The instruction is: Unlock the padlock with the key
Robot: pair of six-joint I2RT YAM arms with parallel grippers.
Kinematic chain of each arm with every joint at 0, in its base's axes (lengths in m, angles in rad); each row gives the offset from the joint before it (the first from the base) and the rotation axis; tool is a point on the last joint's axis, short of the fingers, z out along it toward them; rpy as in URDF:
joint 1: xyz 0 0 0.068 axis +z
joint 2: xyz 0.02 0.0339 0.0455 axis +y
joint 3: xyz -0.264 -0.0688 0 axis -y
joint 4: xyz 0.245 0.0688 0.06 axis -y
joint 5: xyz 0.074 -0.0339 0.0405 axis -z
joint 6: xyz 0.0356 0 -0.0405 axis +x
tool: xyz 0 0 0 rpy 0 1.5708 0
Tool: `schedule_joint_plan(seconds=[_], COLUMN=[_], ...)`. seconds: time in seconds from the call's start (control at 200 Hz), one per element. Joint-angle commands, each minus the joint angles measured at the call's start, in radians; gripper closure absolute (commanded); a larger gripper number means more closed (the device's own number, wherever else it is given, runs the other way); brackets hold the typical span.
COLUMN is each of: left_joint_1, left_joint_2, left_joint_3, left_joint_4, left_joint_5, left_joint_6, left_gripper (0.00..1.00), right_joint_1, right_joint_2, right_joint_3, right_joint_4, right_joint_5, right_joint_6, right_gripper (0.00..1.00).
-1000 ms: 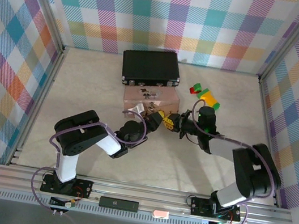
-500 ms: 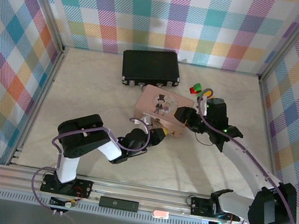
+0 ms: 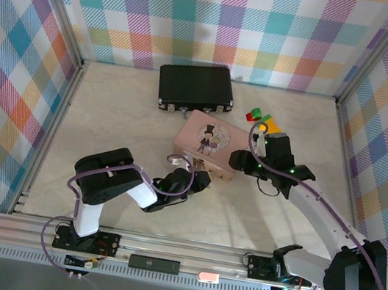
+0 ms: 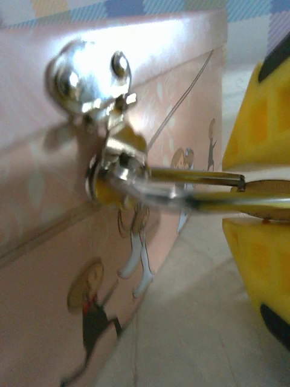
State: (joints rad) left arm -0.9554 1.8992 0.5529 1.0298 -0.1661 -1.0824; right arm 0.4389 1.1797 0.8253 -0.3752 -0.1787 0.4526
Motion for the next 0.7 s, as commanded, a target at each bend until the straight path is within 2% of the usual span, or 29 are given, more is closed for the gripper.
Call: schedule_joint_plan(seconds=[0.0,0.15,0.24,0.43,0.565,0.695], left_joint_1=[-0.005,-0.005,0.006,0.115,0.165,0.221], left_joint_2=[-0.052,-0.156,-0.262,-0.548,-0.766,-0.927], left_joint_3=[-0.05,-0.146,-0.203,-0.198,-0.127,-0.138], left_joint_4=[0.035,0.024,-0.053,-0.47,-0.828,-0.935], left_joint_5=[-0.032,-0.057,-0.074,0.009,-0.059,-0.092], left_joint_6=[-0.028,-0.062,-0.076,-0.026,0.083,0.121], left_gripper=[0.66,0.51,0.44,0.33,0.21,0.17], right_joint_1=[0.026,0.126,0.21,0.345,0.442,0.509], right_joint_2=[-0.021,-0.007,0.026,0.158,0.293,0.434], right_joint_3=[-0.025,-0.018,-0.001,0.042,0.118,0.221], right_joint_4=[-0.001,0.005,-0.008,-0.008,-0.058,-0.142], right_joint_5=[0.054,0.087,0.147,0.238,0.369,0.503], right_joint_6=[-0.03,-0.048,-0.048,-0.065,-0.08,-0.052], right_gripper=[0.41,0.39,0.38,0.36,0.35,0.35])
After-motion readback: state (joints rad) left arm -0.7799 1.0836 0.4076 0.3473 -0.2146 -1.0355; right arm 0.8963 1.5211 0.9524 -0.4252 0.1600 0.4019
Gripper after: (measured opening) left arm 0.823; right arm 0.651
